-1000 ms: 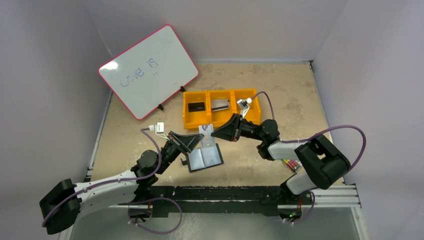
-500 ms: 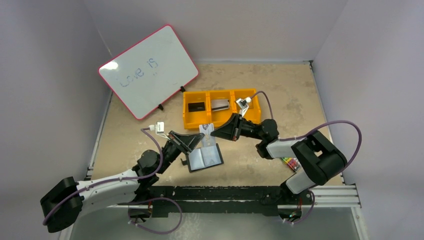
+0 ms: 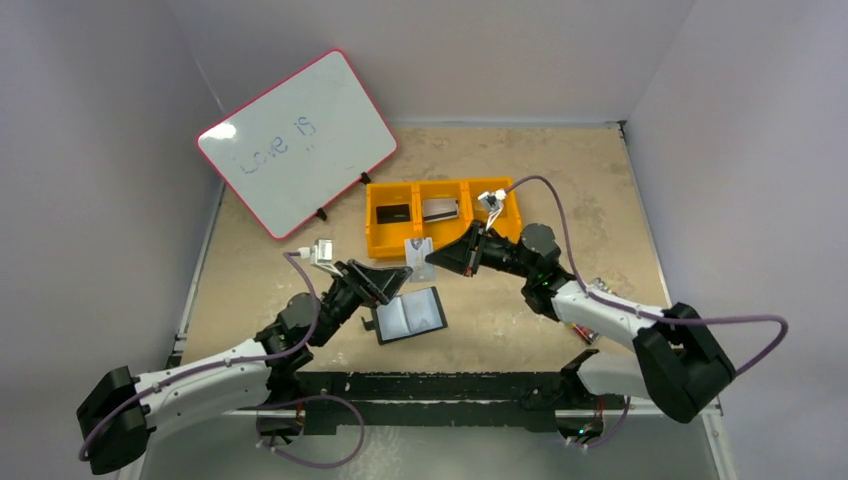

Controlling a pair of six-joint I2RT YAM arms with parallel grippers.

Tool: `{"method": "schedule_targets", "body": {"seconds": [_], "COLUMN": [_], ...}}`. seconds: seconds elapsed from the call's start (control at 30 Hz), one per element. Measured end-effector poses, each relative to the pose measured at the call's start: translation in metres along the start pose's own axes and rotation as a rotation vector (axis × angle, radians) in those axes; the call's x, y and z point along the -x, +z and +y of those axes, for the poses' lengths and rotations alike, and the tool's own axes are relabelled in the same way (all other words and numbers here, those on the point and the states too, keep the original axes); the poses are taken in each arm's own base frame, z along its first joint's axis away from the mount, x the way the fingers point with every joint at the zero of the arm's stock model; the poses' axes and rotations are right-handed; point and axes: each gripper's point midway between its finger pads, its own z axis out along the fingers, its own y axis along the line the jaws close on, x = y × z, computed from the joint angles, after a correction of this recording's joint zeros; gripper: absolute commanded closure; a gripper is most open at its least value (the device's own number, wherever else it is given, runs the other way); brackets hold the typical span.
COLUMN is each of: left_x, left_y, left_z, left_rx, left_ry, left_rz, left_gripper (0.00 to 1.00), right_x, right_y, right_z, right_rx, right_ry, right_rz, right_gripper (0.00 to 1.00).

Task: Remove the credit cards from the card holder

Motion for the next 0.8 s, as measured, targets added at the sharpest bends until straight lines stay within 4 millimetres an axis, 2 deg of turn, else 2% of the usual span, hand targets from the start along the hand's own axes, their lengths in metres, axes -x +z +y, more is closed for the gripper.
{"method": "schedule_targets", "body": {"seconds": [0.1,0.23,0.43,0.57,0.67,0.8], "left_x": [0.009,0.015,0.013,0.008,0.008,0.010], "left_y": [-0.003,-0.011,-0.021,-0.029,-0.033,-0.036], "left_z": [0.004,0.020,0.044,0.059,0.067,0.072], "left_rx": [0.044,0.140,0.267,0.329,0.362,0.395], "left_ry": [0.009,0.034,0.084,0.112,0.127,0.151], "left_rz": [-0.024,-0.040,-0.007,0.018,0.023,0.025], "left_gripper": [0.30,0.28,0.28,0.27,0.27,0.27], "right_x": [0.012,0.029,0.056,0.070,0.080,0.096], "right_y": [-0.007,-0.023,-0.055,-0.069,-0.071,-0.064], "right_z": [-0.013,-0.023,-0.043,-0.056,-0.060,-0.070], "right_rx": [-0.134,-0.292,-0.528,-0.641,-0.681,-0.721], "right_ry": [-0.058,-0.154,-0.367,-0.526,-0.655,-0.830], "right_rz": [-0.043,-0.107,-0.180,-0.170,-0.127,-0.034], "right_gripper": [1.00,1.00,1.00,1.00,1.00,1.00]}}
